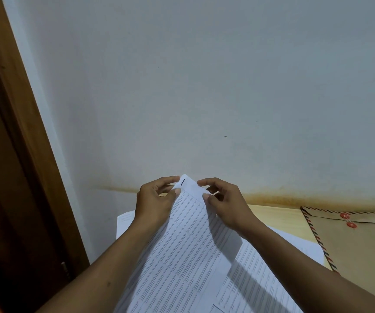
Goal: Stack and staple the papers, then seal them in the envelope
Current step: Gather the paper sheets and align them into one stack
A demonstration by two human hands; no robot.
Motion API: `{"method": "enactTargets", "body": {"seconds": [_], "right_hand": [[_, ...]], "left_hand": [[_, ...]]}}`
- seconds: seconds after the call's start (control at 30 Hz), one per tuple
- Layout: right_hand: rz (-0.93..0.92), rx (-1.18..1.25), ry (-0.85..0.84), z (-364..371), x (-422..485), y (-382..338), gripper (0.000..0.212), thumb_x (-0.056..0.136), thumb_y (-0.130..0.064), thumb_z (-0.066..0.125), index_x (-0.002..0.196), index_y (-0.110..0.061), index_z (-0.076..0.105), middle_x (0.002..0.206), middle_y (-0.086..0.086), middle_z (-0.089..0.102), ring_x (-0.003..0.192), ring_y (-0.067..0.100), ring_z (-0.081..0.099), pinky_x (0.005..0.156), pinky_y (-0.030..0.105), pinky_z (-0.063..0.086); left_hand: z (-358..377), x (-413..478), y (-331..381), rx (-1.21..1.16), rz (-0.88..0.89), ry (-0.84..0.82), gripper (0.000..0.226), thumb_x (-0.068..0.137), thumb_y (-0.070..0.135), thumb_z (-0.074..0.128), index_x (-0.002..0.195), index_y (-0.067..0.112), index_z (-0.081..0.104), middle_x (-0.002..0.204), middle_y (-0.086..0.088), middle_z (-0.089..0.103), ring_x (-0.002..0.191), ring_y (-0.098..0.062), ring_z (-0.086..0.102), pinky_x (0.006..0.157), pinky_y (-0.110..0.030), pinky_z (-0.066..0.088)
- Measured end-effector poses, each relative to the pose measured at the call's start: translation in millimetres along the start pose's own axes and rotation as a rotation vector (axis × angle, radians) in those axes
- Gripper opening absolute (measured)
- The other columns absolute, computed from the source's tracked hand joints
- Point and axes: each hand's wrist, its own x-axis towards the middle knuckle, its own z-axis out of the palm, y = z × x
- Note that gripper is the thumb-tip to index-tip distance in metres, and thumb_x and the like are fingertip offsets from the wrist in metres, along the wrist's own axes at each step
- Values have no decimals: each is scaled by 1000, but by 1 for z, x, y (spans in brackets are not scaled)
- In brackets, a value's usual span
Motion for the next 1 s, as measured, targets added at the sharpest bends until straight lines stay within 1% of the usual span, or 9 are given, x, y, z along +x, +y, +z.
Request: {"method": "enactTargets", "body": {"seconds": [0.07, 0.17, 0.3, 0.43, 0.53, 0.6, 0.7, 0.87, 1.0], "right_hand": [[2, -26, 9, -1, -1, 0, 29, 95, -11, 61, 111, -34, 70, 95, -4, 68, 75, 9, 61, 65, 20, 50], [18, -22, 7, 0, -1, 3, 30, 95, -10, 61, 110, -34, 71, 94, -3, 68, 76, 9, 61, 67, 17, 49], [49, 15, -13, 1, -3, 8, 30, 94, -10, 63, 105, -37, 72, 91, -4, 64, 73, 9, 56, 66, 17, 47], [82, 82, -16, 5, -3, 11, 31, 94, -10, 64, 102, -38, 73, 90, -4, 60, 76, 13, 57, 71, 23, 51], [110, 121, -37, 4, -1, 8, 29, 94, -8, 64, 104, -34, 73, 87, -3, 59, 73, 10, 59, 73, 20, 51], [128, 112, -67, 1, -1, 7, 27, 94, -8, 64, 105, -30, 73, 85, -2, 60, 71, 8, 60, 71, 19, 51], [141, 79, -110, -1, -3, 11, 25, 95, -7, 63, 107, -27, 73, 83, -2, 60, 70, 11, 61, 68, 23, 52], [113, -125, -119, -3, -9, 28, 26, 93, -12, 63, 107, -32, 71, 87, -3, 63, 71, 13, 61, 71, 30, 55], [109, -254, -121, -5, -16, 45, 26, 93, -14, 63, 110, -33, 70, 91, -4, 63, 63, 9, 56, 65, 24, 51]], "left_hand": [[1, -2, 1, 12, -10, -5, 27, 89, 13, 77, 109, 32, 77, 99, 16, 74, 95, 5, 69, 72, -7, 49], [2, -3, 0, 4, -29, -9, 25, 90, 14, 77, 110, 30, 78, 101, 15, 75, 96, 8, 67, 79, -12, 51], [0, -4, -4, -7, -89, -28, 23, 93, 14, 73, 111, 28, 79, 96, 7, 77, 99, -2, 70, 95, -28, 54], [-2, -2, -5, -2, -123, -40, 23, 93, 13, 73, 107, 31, 79, 94, 4, 77, 95, -7, 72, 96, -33, 57], [-5, 4, -2, 20, -146, -65, 22, 93, 14, 73, 105, 32, 79, 96, 2, 78, 96, -14, 74, 96, -38, 58], [-7, 6, -1, 29, -159, -96, 21, 93, 13, 73, 106, 29, 79, 96, -2, 79, 94, -15, 75, 97, -38, 58], [-8, 3, -6, 61, -167, -130, 21, 93, 12, 73, 108, 27, 79, 95, -3, 79, 93, -14, 75, 96, -35, 58], [4, -9, -25, 75, -174, -114, 21, 92, 10, 73, 101, 28, 79, 91, -3, 78, 94, -14, 73, 91, -29, 54], [18, -19, -41, 101, -165, -124, 23, 93, 12, 73, 102, 33, 78, 88, 3, 77, 95, -7, 71, 91, -26, 50]]}}
